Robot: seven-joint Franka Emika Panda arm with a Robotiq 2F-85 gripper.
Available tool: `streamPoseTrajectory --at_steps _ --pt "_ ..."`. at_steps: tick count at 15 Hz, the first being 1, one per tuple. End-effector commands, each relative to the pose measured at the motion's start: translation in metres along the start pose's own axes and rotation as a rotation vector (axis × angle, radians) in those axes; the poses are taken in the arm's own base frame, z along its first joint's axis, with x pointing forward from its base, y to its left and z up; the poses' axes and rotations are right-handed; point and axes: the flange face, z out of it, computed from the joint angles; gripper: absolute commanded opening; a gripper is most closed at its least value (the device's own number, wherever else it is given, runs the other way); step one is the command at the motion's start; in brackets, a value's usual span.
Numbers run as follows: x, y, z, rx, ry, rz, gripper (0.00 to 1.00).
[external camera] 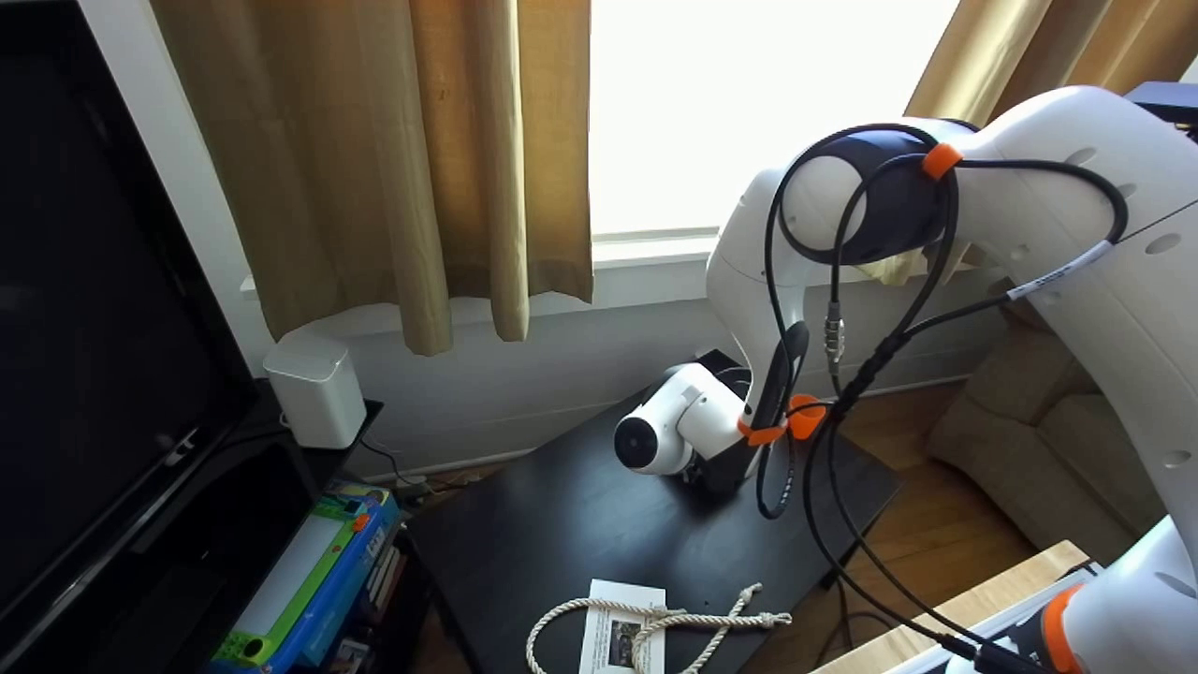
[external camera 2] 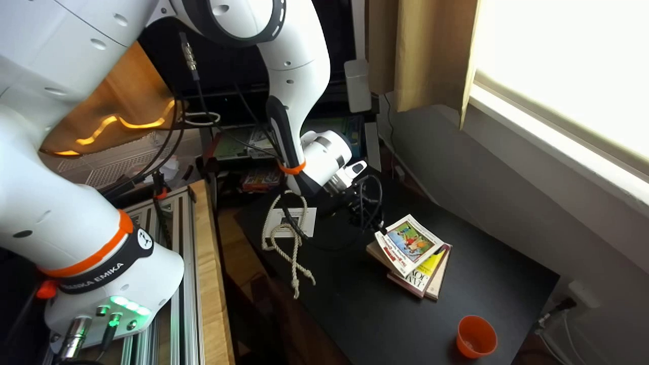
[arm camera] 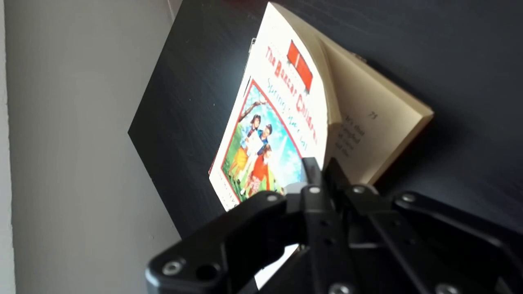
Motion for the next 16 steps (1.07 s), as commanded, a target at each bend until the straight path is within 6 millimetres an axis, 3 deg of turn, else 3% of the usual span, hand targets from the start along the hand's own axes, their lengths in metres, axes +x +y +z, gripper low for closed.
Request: streamPoseTrajectory --at_steps 1,16 --pt "-0.008 -0.004 0.011 -0.021 0.036 -0.024 0.02" --pt "-0.032 -0.020 0.048 -0.020 0.093 -0.117 0.02"
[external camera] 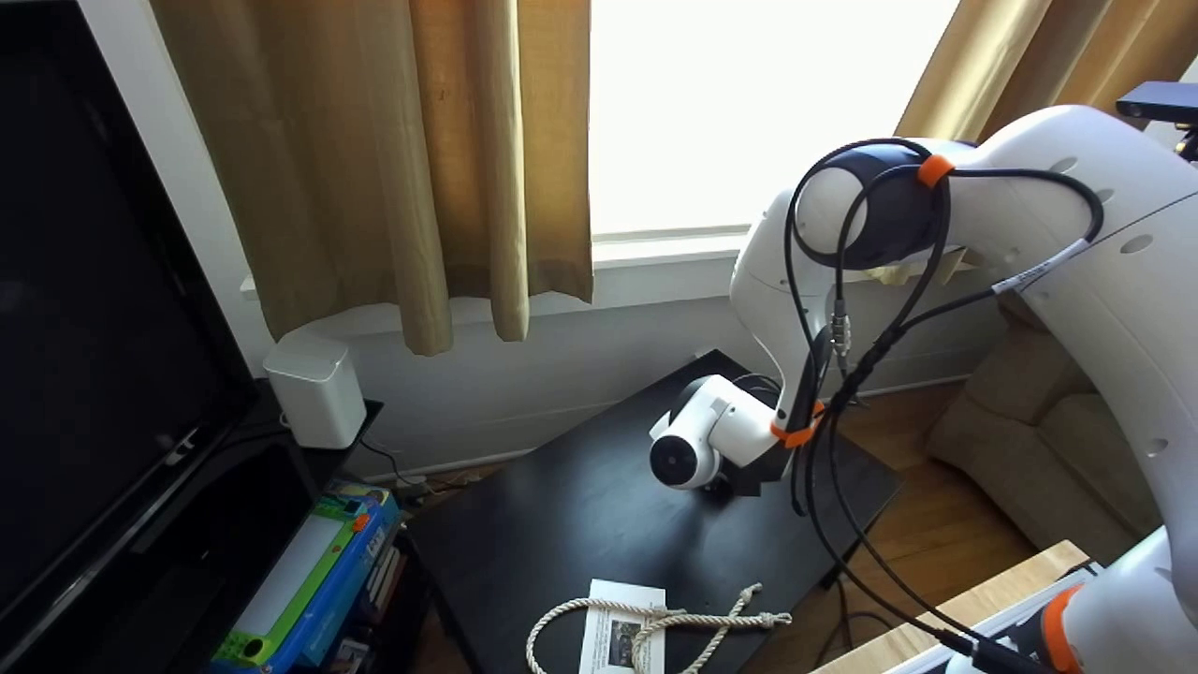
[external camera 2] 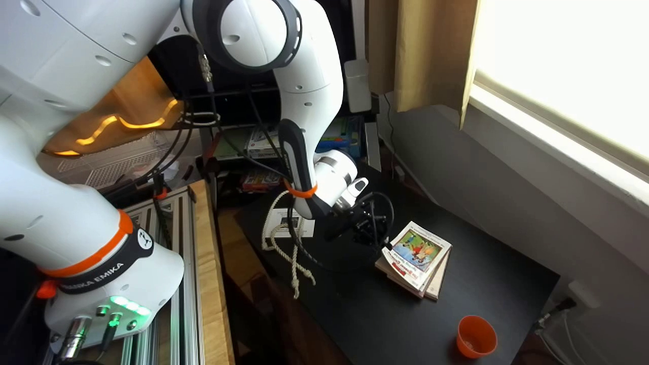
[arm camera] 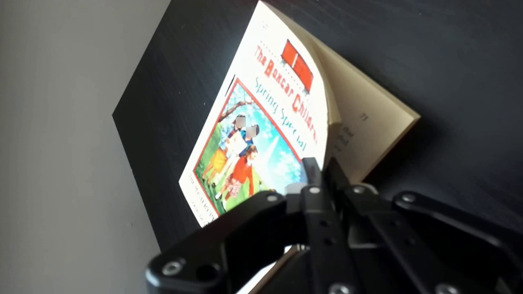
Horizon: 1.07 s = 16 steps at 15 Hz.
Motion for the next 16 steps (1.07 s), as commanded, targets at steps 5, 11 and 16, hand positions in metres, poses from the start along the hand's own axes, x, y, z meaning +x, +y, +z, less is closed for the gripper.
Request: streamPoseTrajectory --at_steps 5,11,16 --pt "-0.008 -0.012 0.015 0.016 0.011 -0.019 0.02" --pt "-0.009 -0.014 0.020 0.026 -0.001 -0.009 0.39" --pt "-0.007 -0.012 0.018 0.047 0.008 0.009 0.77"
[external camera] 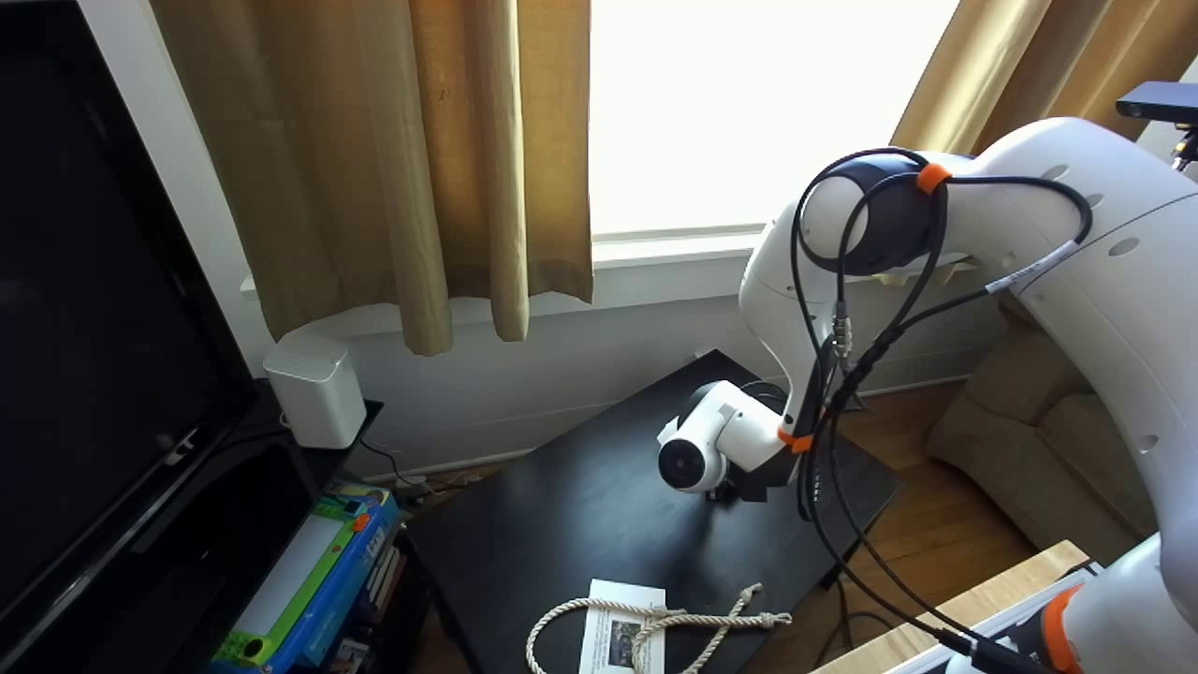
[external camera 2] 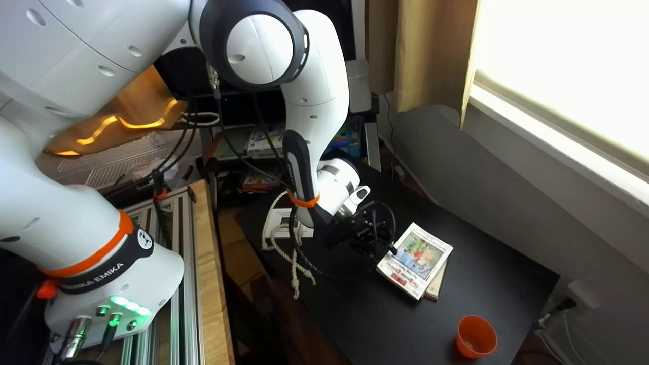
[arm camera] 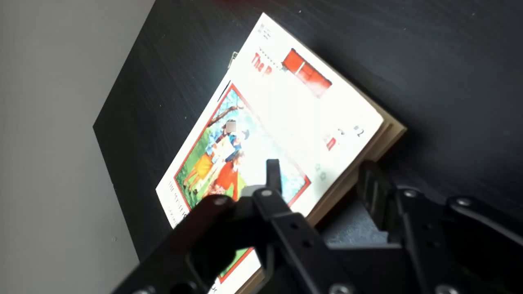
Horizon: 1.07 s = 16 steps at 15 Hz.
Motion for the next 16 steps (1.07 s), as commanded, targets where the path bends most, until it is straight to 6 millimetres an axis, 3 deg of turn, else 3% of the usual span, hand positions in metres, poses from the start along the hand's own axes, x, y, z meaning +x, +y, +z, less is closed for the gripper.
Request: streamPoseTrajectory --at_steps 1,3,4,10,16 --pt "0.003 -0.002 0.000 0.040 0.034 0.015 0.84" --pt "0.007 0.001 -0.004 0.067 0.041 0.035 0.99" --pt "0.008 0.005 -0.006 0.070 0.043 0.047 1.00" --pt "0.001 0.044 -0.024 0.084 0.033 0.121 1.00" --pt "-0.027 0.103 -0.056 0.157 0.003 0.405 1.00"
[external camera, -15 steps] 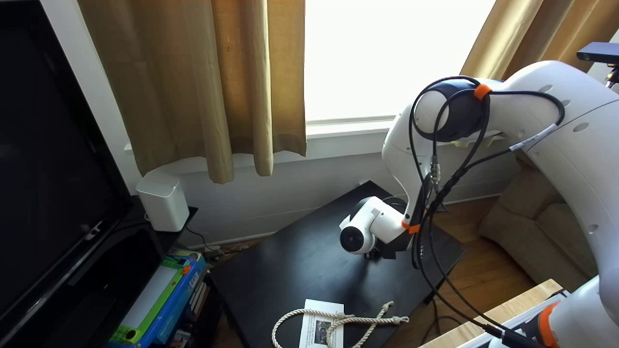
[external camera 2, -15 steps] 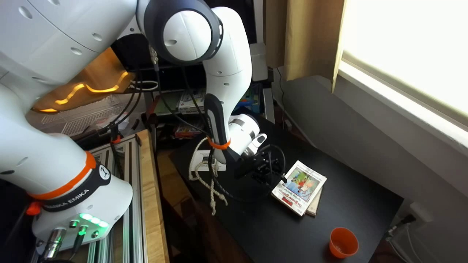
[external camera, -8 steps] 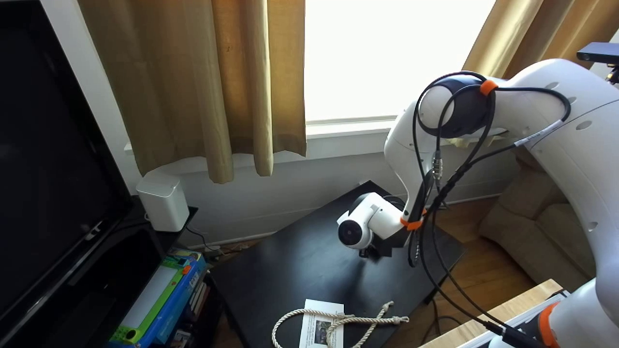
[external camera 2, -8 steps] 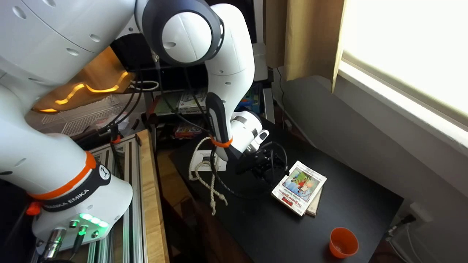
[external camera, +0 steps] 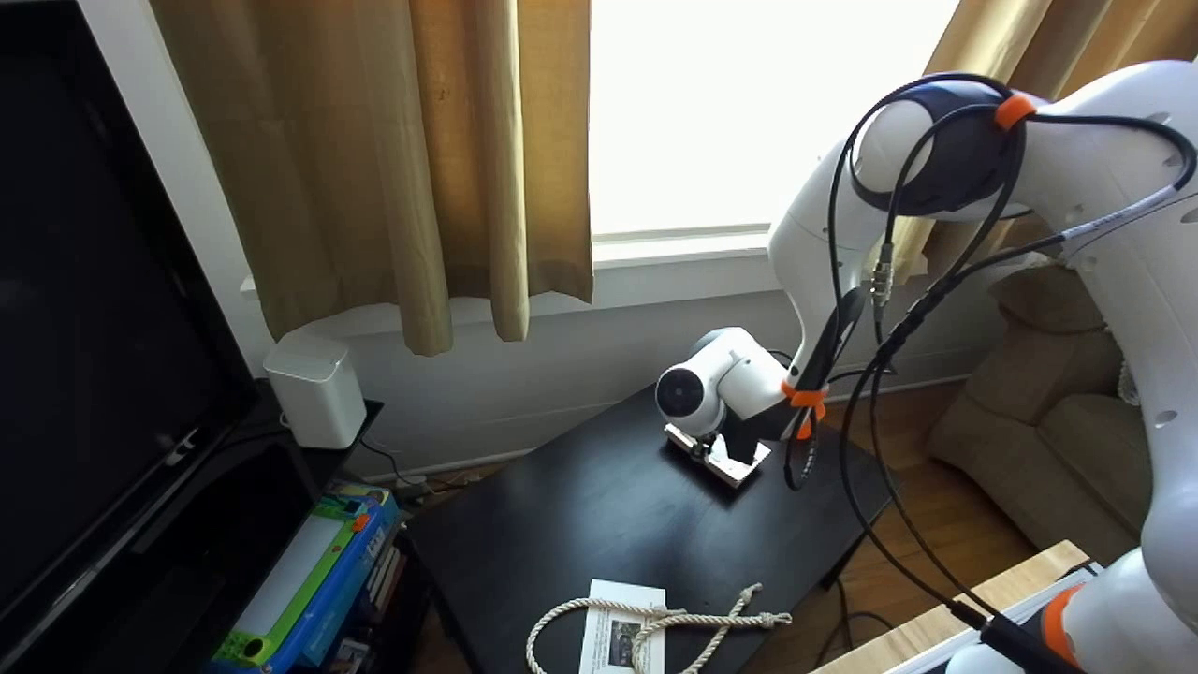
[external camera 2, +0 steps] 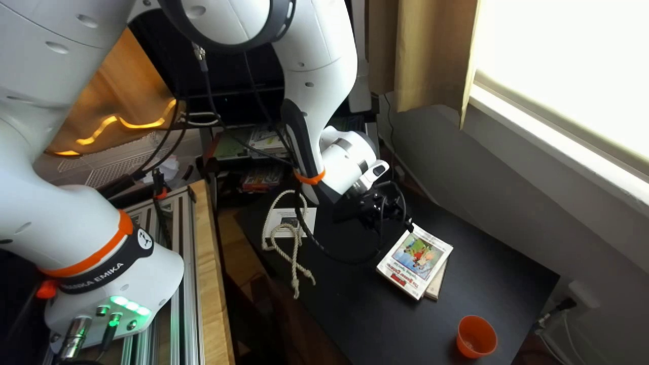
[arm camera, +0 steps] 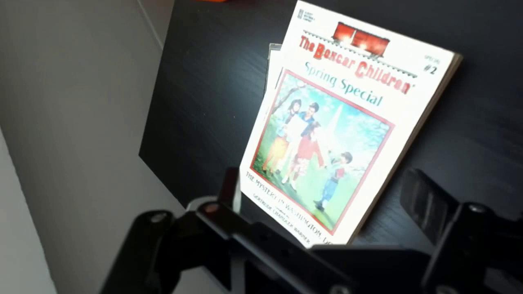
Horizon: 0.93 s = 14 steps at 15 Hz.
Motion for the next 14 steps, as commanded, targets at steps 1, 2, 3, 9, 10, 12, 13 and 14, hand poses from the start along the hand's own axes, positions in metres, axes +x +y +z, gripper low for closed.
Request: streamPoseTrajectory --at_steps 1,2,3,9,10,12,13,14 --pt "-0.024 0.032 -0.030 0.082 -0.009 0.179 1.00" --pt "-0.029 0.040 -0.035 0.097 -0.007 0.229 1.00" --pt "-0.036 0.047 -0.041 0.111 -0.013 0.279 1.00" --pt "-0.071 0.079 -0.066 0.155 -0.062 0.591 1.00" --pt "-0.075 0.083 -0.071 0.154 -0.077 0.639 1.00" --pt "-0.082 0.088 -0.079 0.153 -0.101 0.742 1.00" --pt "-0.085 0.090 -0.082 0.150 -0.110 0.790 1.00" --pt "-0.088 0.091 -0.086 0.133 -0.109 0.814 1.00"
